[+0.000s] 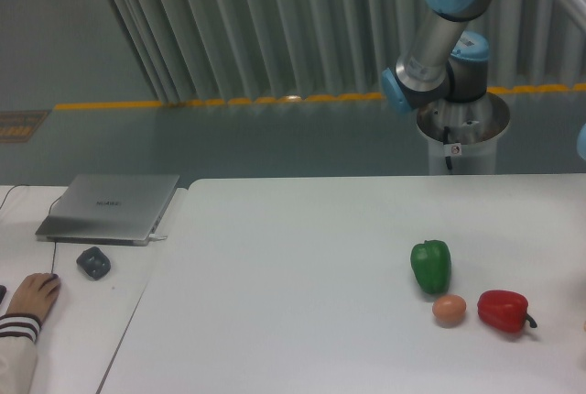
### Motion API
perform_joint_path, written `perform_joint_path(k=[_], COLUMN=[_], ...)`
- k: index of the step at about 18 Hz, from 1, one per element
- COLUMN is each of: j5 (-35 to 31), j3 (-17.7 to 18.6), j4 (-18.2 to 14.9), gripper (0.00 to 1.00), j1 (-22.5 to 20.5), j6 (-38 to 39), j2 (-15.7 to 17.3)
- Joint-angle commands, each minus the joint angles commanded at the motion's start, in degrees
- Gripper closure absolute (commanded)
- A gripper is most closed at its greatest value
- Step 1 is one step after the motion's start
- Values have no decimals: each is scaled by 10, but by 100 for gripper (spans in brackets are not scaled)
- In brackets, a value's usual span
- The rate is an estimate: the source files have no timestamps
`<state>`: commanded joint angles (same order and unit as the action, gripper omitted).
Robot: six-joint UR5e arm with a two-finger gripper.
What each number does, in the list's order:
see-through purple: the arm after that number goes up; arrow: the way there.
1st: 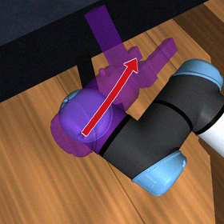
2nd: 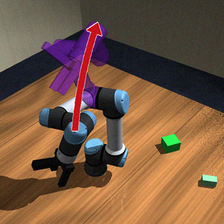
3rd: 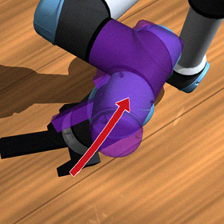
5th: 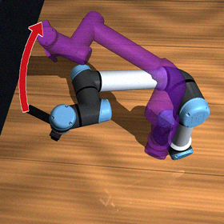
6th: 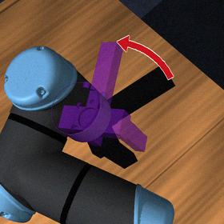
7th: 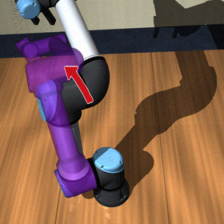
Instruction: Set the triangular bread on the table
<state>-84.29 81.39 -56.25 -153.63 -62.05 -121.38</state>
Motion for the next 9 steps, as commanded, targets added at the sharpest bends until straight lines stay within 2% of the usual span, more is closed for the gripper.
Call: perform_joint_path(k=[4,6,9], j5=[1,2,1], j3=[0,0,1], j4=[-1,-1,-2], gripper=[12,17,19], j1=[-3,-6,-6], j6=[-2,-1,-1], j2=[2,3,4])
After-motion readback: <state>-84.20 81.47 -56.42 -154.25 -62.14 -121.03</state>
